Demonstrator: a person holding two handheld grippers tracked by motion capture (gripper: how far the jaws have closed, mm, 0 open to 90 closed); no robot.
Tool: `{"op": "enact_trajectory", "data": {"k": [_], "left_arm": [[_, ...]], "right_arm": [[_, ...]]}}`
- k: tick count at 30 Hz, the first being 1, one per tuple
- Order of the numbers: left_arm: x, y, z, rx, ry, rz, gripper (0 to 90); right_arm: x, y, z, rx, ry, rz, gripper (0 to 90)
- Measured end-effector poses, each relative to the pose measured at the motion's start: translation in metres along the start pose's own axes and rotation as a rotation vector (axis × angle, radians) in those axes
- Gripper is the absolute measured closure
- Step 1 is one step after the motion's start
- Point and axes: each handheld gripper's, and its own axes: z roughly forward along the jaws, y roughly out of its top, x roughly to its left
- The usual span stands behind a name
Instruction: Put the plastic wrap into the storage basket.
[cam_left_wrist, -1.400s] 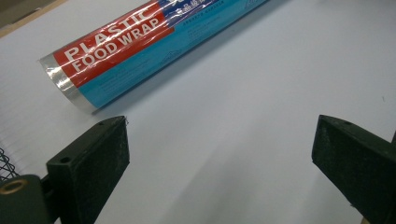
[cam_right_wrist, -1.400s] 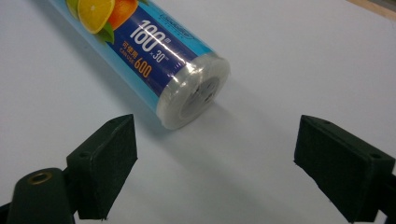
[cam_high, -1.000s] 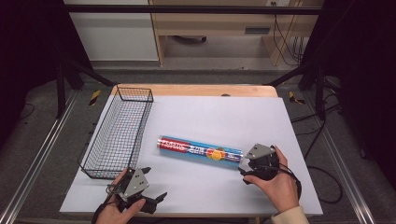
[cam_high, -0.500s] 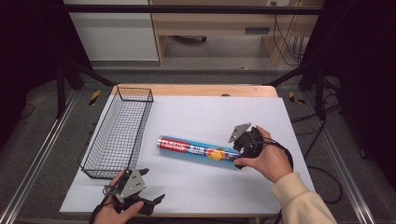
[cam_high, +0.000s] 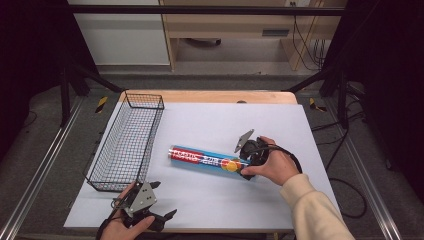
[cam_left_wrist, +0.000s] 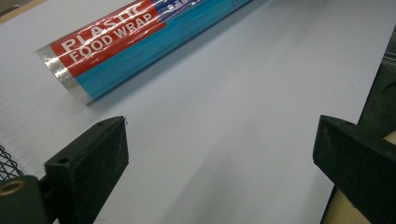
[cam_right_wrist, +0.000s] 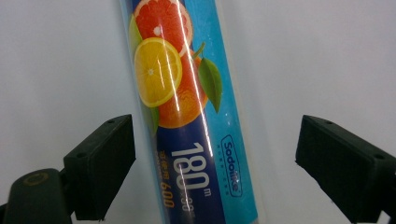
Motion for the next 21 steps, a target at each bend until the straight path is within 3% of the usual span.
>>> {"op": "enact_trajectory", "data": {"k": [4, 9, 15, 21], "left_arm": [[-0.001, 0.000, 0.001, 0.006, -0.009, 0.006, 3.6], [-0.003, 0.000, 0.003, 0.012, -0.016, 0.010, 3.7], [-0.003, 0.000, 0.004, 0.018, -0.018, 0.009, 3.7], [-0.003, 0.000, 0.004, 0.023, -0.025, 0.010, 3.7]], "right_arm": [[0.000, -0.002, 0.005, -0.031, 0.029, -0.009, 10.6], [0.000, -0.002, 0.014, -0.031, 0.057, -0.012, 10.0], [0.001, 0.010, 0.023, -0.062, 0.080, -0.035, 11.6], [0.003, 0.018, 0.034, -0.050, 0.104, -0.049, 13.3]]}}
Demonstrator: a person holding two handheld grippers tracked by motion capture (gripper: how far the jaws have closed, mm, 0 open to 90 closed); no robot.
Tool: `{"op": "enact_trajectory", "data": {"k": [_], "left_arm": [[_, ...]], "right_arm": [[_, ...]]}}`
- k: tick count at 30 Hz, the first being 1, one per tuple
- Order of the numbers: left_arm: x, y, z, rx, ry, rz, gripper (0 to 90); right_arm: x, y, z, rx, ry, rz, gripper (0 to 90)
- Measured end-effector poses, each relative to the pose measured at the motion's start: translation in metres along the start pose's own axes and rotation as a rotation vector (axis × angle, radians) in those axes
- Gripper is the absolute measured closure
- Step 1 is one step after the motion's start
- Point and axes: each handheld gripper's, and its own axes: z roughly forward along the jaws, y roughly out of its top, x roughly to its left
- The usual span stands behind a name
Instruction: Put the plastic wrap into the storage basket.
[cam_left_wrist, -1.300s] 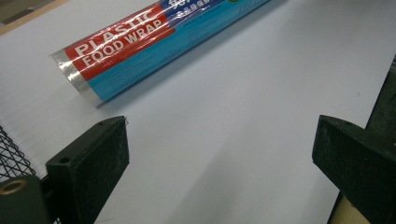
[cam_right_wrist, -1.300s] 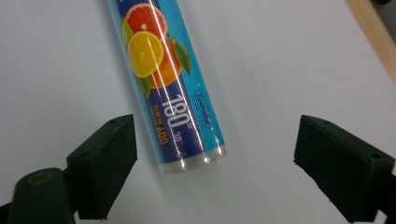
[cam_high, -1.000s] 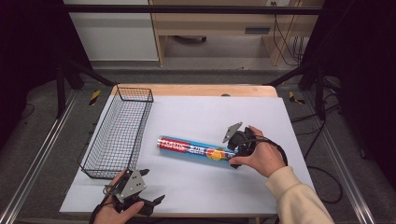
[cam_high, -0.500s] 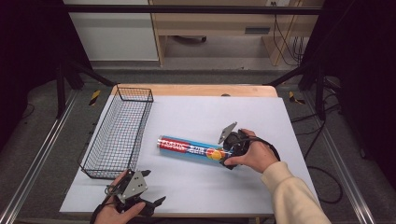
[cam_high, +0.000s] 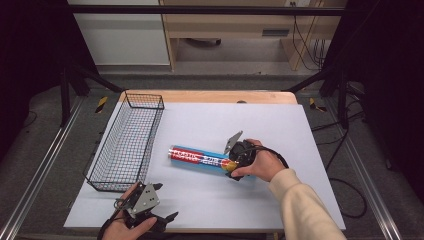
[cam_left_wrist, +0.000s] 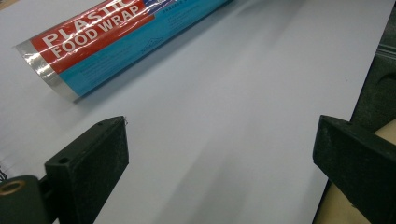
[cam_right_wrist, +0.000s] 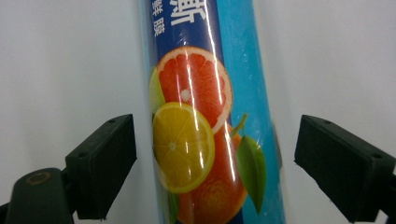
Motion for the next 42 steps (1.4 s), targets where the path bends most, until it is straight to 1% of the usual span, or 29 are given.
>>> {"op": "enact_trajectory", "data": {"k": [2, 4, 5, 7, 8, 9, 11, 12, 14, 19, 20, 21, 23, 29, 32, 34, 37, 39, 40, 41, 42], "left_arm": [[0.000, 0.000, 0.001, 0.002, -0.001, 0.002, 3.7], [-0.001, 0.000, 0.001, 0.008, -0.004, 0.002, 3.7], [-0.001, 0.000, 0.002, 0.010, -0.003, 0.004, 3.8], [-0.001, 0.000, 0.002, 0.010, -0.003, 0.006, 3.8], [-0.001, 0.000, 0.002, 0.013, -0.005, 0.007, 3.8], [-0.002, 0.000, 0.002, 0.012, -0.005, 0.007, 3.9], [-0.002, 0.000, 0.003, 0.014, -0.006, 0.007, 3.8], [-0.002, 0.000, 0.003, 0.015, -0.008, 0.007, 3.9], [-0.002, 0.000, 0.003, 0.018, -0.010, 0.008, 3.9], [-0.003, 0.000, 0.003, 0.021, -0.013, 0.013, 3.9], [-0.003, 0.000, 0.003, 0.021, -0.013, 0.013, 3.9], [-0.003, 0.000, 0.003, 0.022, -0.015, 0.011, 3.9], [-0.003, 0.000, 0.004, 0.023, -0.014, 0.010, 3.9], [-0.003, 0.000, 0.005, 0.029, -0.022, 0.010, 4.0], [-0.003, 0.000, 0.005, 0.031, -0.026, 0.009, 4.1], [-0.002, 0.000, 0.005, 0.027, -0.025, 0.006, 4.2], [-0.001, 0.001, 0.004, 0.022, -0.023, 0.002, 4.3], [-0.001, 0.003, 0.002, 0.015, -0.019, 0.012, 4.5], [0.000, 0.006, 0.001, 0.020, -0.012, 0.027, 4.5], [0.000, 0.007, 0.001, 0.018, -0.008, 0.031, 4.6], [0.001, 0.010, 0.000, 0.013, -0.007, 0.032, 4.6]], "right_arm": [[-0.001, 0.000, 0.003, 0.014, 0.007, 0.003, 14.0], [-0.002, 0.000, 0.005, 0.014, 0.017, 0.008, 15.6], [-0.003, 0.000, 0.006, 0.015, 0.021, 0.003, 15.6], [-0.003, 0.000, 0.008, 0.018, 0.020, 0.012, 15.6], [-0.004, 0.000, 0.009, 0.022, 0.025, 0.004, 16.0], [-0.003, 0.001, 0.010, 0.026, 0.030, 0.011, 16.3], [-0.004, 0.001, 0.012, 0.027, 0.031, 0.006, 16.8], [-0.004, 0.001, 0.012, 0.028, 0.031, 0.010, 17.7], [-0.005, 0.001, 0.014, 0.032, 0.034, 0.002, 19.4], [-0.005, 0.001, 0.014, 0.030, 0.046, -0.001, 27.8], [-0.006, 0.001, 0.015, 0.029, 0.050, -0.009, 28.9], [-0.005, 0.001, 0.015, 0.030, 0.052, -0.001, 29.6], [-0.005, 0.001, 0.015, 0.032, 0.053, -0.011, 29.9], [-0.005, 0.001, 0.015, 0.037, 0.043, -0.024, 30.1], [-0.004, 0.002, 0.016, 0.036, 0.045, -0.015, 30.5], [-0.004, 0.002, 0.015, 0.042, 0.041, -0.033, 31.0], [-0.002, 0.002, 0.015, 0.038, 0.035, -0.043, 31.6], [0.001, 0.002, 0.013, 0.041, 0.037, -0.045, 31.9], [0.003, 0.002, 0.013, 0.037, 0.030, -0.047, 32.0], [0.004, 0.003, 0.012, 0.033, 0.017, -0.055, 32.0], [0.005, 0.003, 0.012, 0.029, 0.012, -0.052, 32.1]]}}
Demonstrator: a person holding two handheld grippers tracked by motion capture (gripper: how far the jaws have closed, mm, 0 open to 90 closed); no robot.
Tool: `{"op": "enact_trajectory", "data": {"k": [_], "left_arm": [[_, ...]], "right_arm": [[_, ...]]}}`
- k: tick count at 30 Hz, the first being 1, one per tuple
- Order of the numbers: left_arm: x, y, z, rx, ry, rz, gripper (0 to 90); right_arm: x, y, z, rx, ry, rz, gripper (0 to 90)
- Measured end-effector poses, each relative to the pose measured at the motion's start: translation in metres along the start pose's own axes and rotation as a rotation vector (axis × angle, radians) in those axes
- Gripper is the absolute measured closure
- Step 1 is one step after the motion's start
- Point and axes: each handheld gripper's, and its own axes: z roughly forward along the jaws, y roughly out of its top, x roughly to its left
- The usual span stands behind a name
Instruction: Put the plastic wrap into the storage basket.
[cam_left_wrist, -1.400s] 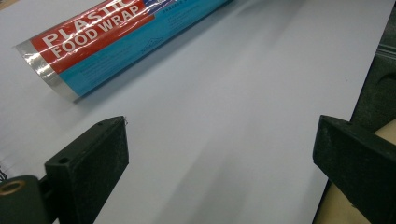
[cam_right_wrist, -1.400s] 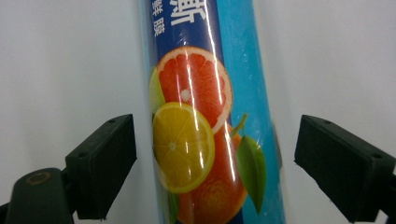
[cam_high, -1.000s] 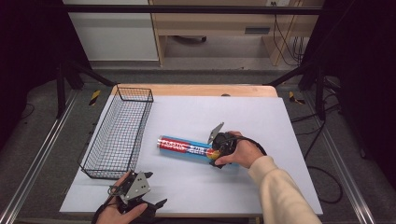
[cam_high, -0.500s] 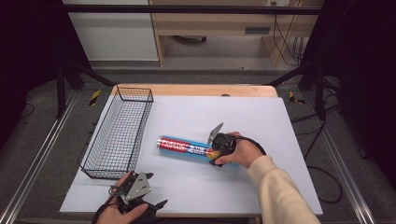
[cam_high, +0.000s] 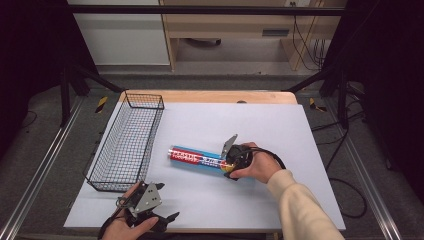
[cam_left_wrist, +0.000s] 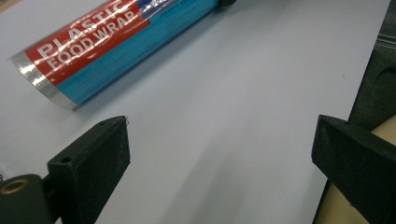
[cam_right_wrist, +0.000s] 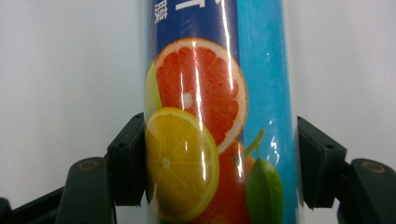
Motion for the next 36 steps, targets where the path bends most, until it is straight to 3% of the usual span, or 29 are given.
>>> {"op": "enact_trajectory", "data": {"k": [5, 12, 18, 22, 28, 36], "left_arm": [[0.006, 0.008, -0.004, -0.009, 0.010, 0.003, 4.7], [0.017, 0.016, -0.011, 0.003, 0.021, 0.022, 4.7], [0.035, 0.046, -0.024, 0.039, 0.033, 0.121, 4.5], [0.050, 0.077, -0.034, 0.044, 0.050, 0.197, 4.3], [0.068, 0.116, -0.047, 0.034, 0.070, 0.272, 4.2], [0.080, 0.145, -0.042, 0.047, 0.057, 0.382, 3.9]], "right_arm": [[0.003, 0.000, -0.004, 0.001, -0.033, -0.017, 32.2], [0.006, -0.004, -0.018, -0.058, -0.055, -0.017, 32.2], [0.017, -0.005, -0.047, -0.080, -0.060, -0.046, 32.2], [0.025, 0.000, -0.070, -0.076, -0.074, -0.077, 32.2], [0.025, 0.009, -0.102, -0.069, -0.107, -0.101, 32.2], [0.023, 0.023, -0.130, -0.037, -0.131, -0.154, 32.3]]}}
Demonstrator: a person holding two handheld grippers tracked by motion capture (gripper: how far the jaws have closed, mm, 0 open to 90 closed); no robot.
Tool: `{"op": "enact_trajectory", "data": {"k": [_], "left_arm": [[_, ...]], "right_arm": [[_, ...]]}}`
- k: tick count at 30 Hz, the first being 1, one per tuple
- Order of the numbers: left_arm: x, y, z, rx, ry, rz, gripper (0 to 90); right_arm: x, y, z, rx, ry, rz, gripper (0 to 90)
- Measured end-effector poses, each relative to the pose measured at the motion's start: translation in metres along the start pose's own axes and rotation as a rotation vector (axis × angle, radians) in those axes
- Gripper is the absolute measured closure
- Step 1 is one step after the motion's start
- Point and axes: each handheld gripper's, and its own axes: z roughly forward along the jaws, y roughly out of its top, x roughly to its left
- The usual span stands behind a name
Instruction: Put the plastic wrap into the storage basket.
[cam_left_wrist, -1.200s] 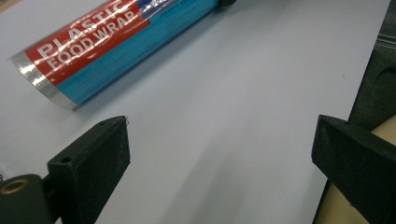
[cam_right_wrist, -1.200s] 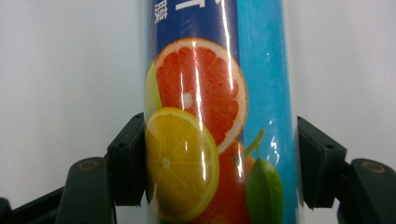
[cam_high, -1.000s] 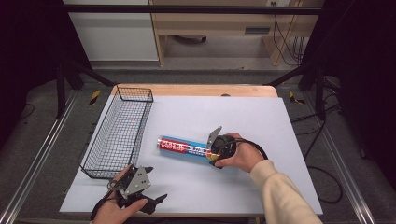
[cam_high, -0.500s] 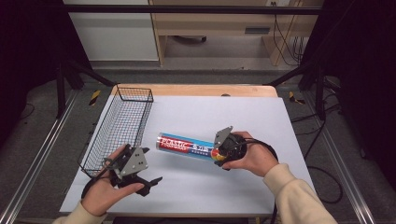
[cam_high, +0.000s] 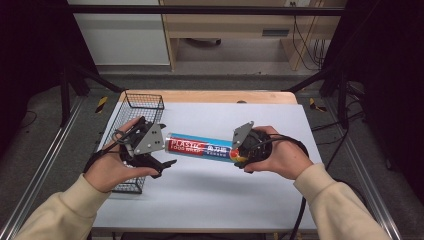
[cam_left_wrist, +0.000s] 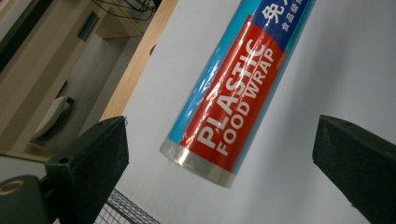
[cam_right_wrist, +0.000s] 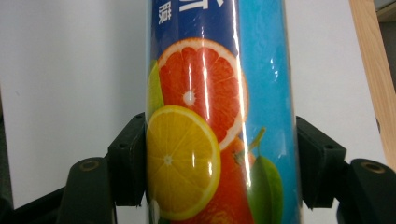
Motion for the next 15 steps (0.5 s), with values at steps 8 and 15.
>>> {"op": "enact_trajectory", "data": {"k": [8, 15], "left_arm": [[-0.004, 0.013, 0.022, 0.028, -0.068, 0.094, 5.3], [-0.006, 0.018, 0.045, 0.067, -0.119, 0.133, 6.1]], "right_arm": [[0.000, 0.011, -0.008, -0.002, -0.009, -0.033, 32.3], [0.004, 0.020, -0.002, 0.003, 0.025, -0.067, 32.3]]}}
